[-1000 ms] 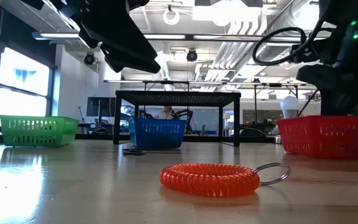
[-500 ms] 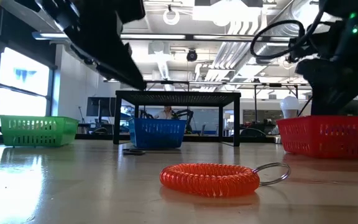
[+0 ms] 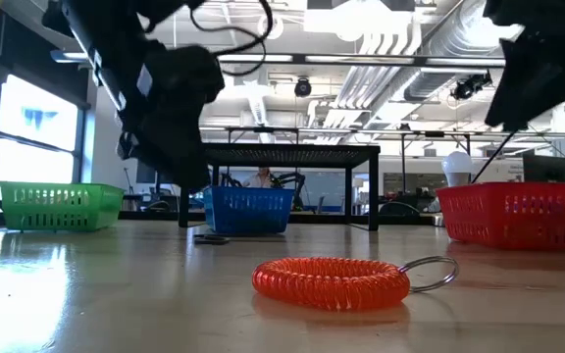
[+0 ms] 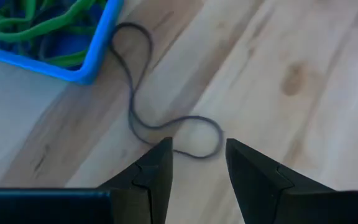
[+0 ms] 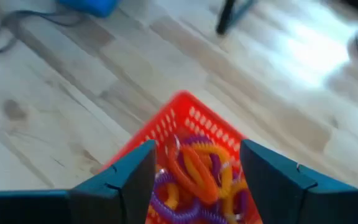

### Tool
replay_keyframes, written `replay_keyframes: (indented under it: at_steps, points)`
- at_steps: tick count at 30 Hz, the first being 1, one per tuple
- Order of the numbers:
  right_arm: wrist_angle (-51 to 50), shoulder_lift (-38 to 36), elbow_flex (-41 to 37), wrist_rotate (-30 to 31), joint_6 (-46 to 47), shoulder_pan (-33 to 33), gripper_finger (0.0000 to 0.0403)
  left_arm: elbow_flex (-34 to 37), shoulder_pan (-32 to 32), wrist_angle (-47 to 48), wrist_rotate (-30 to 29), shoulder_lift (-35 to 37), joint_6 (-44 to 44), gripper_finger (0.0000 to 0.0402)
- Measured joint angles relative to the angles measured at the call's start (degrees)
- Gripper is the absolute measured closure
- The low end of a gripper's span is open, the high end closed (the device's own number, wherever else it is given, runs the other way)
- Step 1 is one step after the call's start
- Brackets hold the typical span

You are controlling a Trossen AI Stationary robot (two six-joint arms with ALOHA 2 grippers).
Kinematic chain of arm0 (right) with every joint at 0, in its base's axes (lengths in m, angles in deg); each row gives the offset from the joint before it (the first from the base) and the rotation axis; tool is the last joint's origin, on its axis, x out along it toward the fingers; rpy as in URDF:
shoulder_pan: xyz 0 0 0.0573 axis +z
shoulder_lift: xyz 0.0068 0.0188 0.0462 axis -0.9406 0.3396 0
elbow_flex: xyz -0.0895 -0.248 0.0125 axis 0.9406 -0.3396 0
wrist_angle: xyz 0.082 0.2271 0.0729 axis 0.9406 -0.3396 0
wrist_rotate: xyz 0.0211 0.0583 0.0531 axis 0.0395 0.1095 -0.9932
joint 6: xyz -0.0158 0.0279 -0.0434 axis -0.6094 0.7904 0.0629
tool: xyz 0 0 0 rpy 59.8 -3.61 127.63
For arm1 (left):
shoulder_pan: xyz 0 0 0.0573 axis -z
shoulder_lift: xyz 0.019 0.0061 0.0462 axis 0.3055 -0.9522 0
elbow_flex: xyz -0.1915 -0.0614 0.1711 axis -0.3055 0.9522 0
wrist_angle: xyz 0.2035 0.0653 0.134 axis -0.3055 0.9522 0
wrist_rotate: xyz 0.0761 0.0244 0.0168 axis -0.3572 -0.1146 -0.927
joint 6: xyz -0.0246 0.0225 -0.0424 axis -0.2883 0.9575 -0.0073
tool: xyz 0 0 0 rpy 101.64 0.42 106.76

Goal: Pick & Place Office Desk Supplies
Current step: Put the violet rubber band into the blue basket

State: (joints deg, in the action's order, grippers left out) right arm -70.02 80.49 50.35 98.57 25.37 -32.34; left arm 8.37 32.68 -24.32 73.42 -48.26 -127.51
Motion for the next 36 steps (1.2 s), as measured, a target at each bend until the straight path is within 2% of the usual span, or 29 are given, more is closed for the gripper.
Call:
replay_keyframes:
  at_steps: [5, 9, 16, 33, 36]
  points:
    - [3.8, -0.2, 0.0, 4.6, -4.9, 2.4, 0.0182, 0.0, -2.1, 3.3, -0.1, -2.9, -4.6, 0.0258]
    - [8.7, -0.2, 0.0, 5.4, -11.1, 2.3, 0.0182, 0.0, -3.9, 4.9, 1.3, -4.2, -9.7, 0.0258]
    - [14.6, -0.2, 0.0, 5.7, -19.0, 1.4, 0.0183, 0.0, -6.7, 4.3, 7.1, -4.2, -12.1, 0.0258]
    - [17.6, -0.2, 0.0, 5.5, -22.5, 1.4, 0.0183, -0.1, -8.7, -0.4, 10.2, -7.8, -15.4, 0.0258]
    - [18.3, -0.2, 0.0, 5.5, -23.2, 1.4, 0.0183, -0.2, -9.7, -0.4, 12.2, -9.0, -15.8, 0.0258]
